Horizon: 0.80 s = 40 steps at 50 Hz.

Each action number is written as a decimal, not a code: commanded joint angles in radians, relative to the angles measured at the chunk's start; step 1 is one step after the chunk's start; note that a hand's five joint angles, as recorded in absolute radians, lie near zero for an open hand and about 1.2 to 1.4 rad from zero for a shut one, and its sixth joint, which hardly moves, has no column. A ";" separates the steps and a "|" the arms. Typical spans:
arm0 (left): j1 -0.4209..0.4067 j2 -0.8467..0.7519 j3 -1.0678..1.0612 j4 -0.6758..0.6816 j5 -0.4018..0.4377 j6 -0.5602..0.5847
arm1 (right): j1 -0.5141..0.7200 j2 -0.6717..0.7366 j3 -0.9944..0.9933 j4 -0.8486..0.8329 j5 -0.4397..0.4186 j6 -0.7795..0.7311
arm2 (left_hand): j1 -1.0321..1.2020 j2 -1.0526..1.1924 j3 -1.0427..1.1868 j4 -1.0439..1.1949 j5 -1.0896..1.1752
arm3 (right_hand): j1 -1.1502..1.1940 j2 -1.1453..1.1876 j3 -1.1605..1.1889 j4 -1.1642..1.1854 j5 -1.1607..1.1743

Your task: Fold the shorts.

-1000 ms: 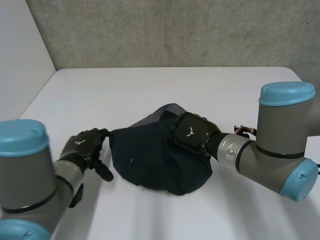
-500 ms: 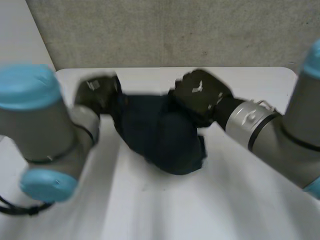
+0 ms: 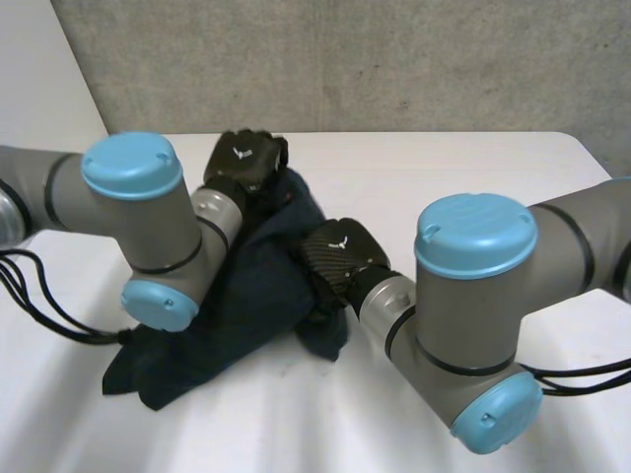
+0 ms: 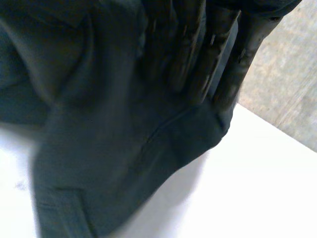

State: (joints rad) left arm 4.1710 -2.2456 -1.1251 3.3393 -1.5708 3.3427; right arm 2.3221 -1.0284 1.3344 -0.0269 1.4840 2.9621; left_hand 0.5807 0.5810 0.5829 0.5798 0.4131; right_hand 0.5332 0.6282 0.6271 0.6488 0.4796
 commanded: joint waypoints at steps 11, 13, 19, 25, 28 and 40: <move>0.029 0.461 -0.320 -0.124 -0.152 0.026 | -0.102 -0.134 -0.035 0.266 -0.019 -0.054 | -0.317 -0.317 -0.319 -0.316 -0.324 | -0.222 -0.317 -0.316 -0.338 -0.343; 0.035 0.509 -0.360 -0.158 -0.167 0.020 | -0.122 -0.151 -0.023 0.283 -0.031 -0.051 | -0.323 -0.323 -0.325 -0.322 -0.330 | -0.208 -0.303 -0.302 -0.323 -0.329; 0.044 0.665 -0.504 -0.241 -0.176 -0.075 | -0.179 -0.193 0.046 0.275 -0.068 -0.034 | -0.361 -0.362 -0.364 -0.360 -0.368 | -0.169 -0.264 -0.263 -0.285 -0.290; 0.100 0.751 -0.623 -0.294 -0.170 -0.146 | -0.248 -0.211 0.129 0.197 -0.067 0.112 | -0.361 -0.362 -0.364 -0.360 -0.368 | -0.204 -0.299 -0.298 -0.320 -0.325; 0.132 0.765 -0.696 -0.342 -0.164 -0.150 | -0.280 -0.211 0.152 0.185 -0.071 0.173 | -0.361 -0.362 -0.364 -0.360 -0.368 | -0.251 -0.346 -0.345 -0.367 -0.372; 0.155 0.704 -0.869 -0.268 -0.149 -0.147 | -0.296 -0.066 0.158 0.179 -0.122 0.411 | -0.361 -0.362 -0.364 -0.360 -0.368 | -0.359 -0.454 -0.453 -0.474 -0.480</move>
State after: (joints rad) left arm 4.3188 -1.4892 -1.9460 2.9981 -1.7256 3.1900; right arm 2.0179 -1.1829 1.5112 0.1593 1.3987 3.2724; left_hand 0.2617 0.2352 0.2496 0.2389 0.0588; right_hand 0.2094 0.2267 0.2134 0.2397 0.0699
